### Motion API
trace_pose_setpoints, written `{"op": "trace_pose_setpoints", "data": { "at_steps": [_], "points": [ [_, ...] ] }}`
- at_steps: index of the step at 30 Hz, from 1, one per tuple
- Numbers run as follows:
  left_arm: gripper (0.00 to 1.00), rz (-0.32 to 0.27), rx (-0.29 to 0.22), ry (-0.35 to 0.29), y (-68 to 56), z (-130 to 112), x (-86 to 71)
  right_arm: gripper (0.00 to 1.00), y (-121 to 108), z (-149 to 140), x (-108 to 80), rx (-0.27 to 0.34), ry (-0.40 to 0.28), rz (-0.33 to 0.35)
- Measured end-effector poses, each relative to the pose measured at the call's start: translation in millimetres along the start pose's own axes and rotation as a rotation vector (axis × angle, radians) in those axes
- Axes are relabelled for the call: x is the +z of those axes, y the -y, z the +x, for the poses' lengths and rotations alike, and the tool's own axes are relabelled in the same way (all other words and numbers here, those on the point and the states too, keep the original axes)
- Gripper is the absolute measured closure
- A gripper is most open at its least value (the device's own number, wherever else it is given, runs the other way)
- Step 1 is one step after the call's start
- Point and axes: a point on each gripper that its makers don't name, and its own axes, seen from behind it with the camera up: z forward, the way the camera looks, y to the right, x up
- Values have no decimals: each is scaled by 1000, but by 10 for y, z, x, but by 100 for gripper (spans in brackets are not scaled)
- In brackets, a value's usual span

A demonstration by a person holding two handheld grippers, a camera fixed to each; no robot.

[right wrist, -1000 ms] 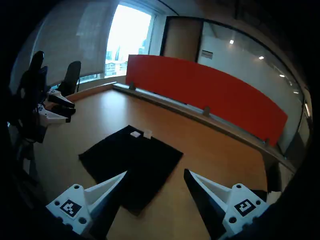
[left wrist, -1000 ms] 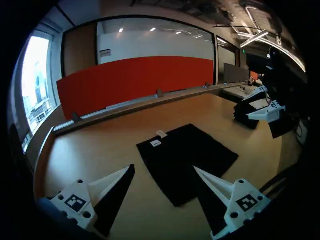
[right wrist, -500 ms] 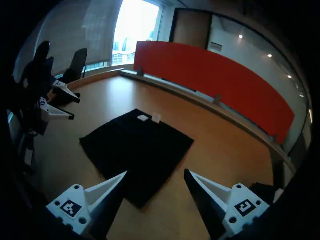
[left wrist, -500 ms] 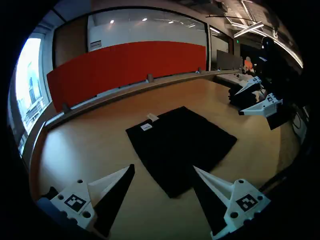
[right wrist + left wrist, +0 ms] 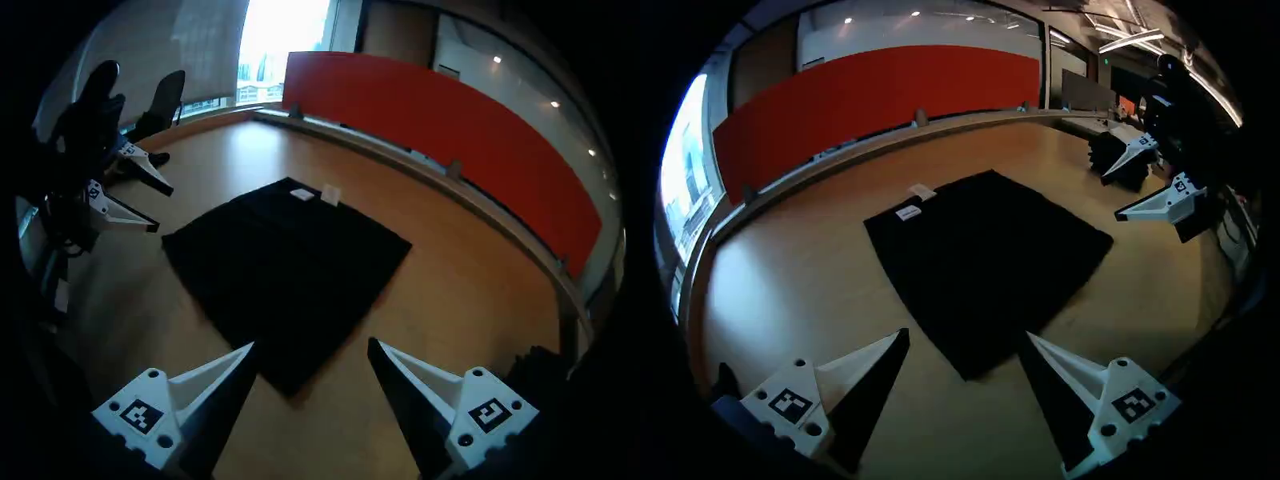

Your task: Fold towel

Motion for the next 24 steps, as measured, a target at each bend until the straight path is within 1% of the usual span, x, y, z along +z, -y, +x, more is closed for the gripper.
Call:
{"op": "trace_pose_setpoints", "data": {
  "at_steps": [8, 15, 19, 24],
  "points": [
    [3, -16, 7, 75, 4, -220, 135, 0, 47, -188, 113, 10, 46, 28],
    [3, -31, -9, 146, 3, -394, 233, 0, 74, -333, 205, 7, 90, 47],
    [3, -46, -10, 168, -35, -437, 285, 0, 103, -400, 238, 9, 113, 62],
    [3, -60, 1, 187, -84, -458, 311, 3, 153, -468, 258, 24, 137, 91]
  ]
}}
